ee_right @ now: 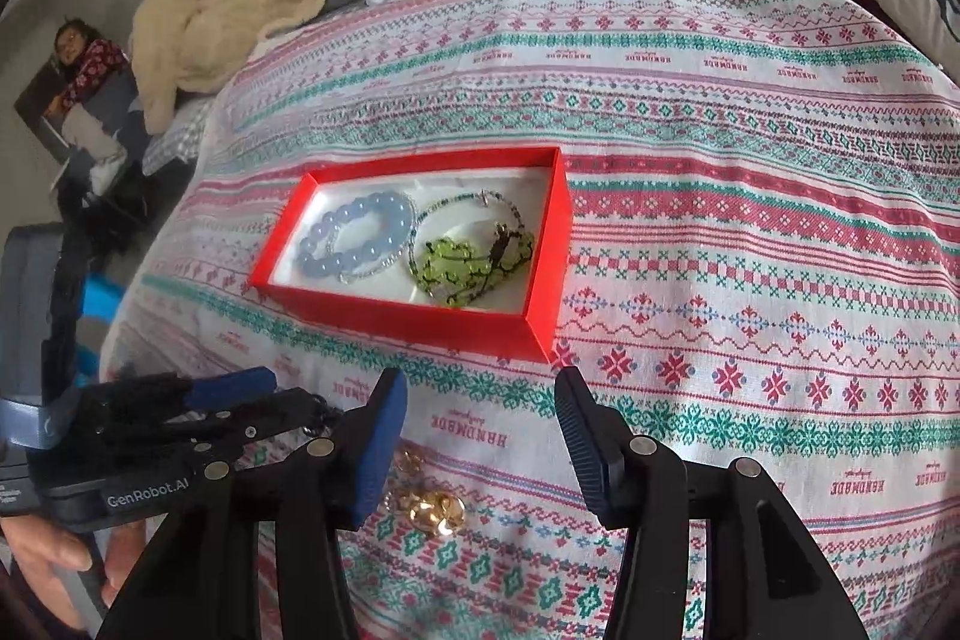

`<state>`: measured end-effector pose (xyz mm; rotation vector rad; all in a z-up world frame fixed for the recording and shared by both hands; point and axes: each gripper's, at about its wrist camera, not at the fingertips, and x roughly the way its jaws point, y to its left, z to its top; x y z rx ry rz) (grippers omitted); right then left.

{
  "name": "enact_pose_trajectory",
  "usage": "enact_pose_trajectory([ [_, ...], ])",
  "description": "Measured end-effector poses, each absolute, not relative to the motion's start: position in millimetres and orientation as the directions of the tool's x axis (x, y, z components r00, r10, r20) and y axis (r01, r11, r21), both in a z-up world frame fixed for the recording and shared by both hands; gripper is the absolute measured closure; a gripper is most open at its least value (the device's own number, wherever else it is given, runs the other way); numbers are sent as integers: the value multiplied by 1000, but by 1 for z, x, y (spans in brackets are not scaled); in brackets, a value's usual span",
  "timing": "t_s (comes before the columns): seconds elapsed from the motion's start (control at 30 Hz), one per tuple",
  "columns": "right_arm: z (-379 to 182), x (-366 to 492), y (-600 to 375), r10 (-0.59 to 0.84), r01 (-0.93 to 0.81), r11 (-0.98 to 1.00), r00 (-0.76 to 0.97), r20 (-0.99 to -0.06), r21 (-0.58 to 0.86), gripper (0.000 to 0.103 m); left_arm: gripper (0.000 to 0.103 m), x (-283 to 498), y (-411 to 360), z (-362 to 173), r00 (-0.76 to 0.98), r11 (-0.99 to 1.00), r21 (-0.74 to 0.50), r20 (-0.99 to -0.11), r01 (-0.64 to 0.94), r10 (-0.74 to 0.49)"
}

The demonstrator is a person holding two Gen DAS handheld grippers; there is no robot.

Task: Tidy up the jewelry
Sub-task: 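Grasp the black hair clip with the left tool while the right tool grasps the gold ring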

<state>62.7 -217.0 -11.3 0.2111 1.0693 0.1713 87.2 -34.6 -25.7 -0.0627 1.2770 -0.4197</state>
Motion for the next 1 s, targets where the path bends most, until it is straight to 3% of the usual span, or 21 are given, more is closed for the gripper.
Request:
enact_pose_trajectory([
  [0.6,-39,55,-193,245,-130,968,302,-921,215,51,56,88,-49,-44,194,942,-230,-940,243,-280],
  [0.87,-41,54,-185,242,-173,965,294,-925,198,58,57,89,-53,-48,214,950,-188,-946,248,-243],
  [1.0,-45,54,-180,236,-185,964,283,-930,189,66,77,92,-59,-51,214,949,-182,-947,257,-239],
])
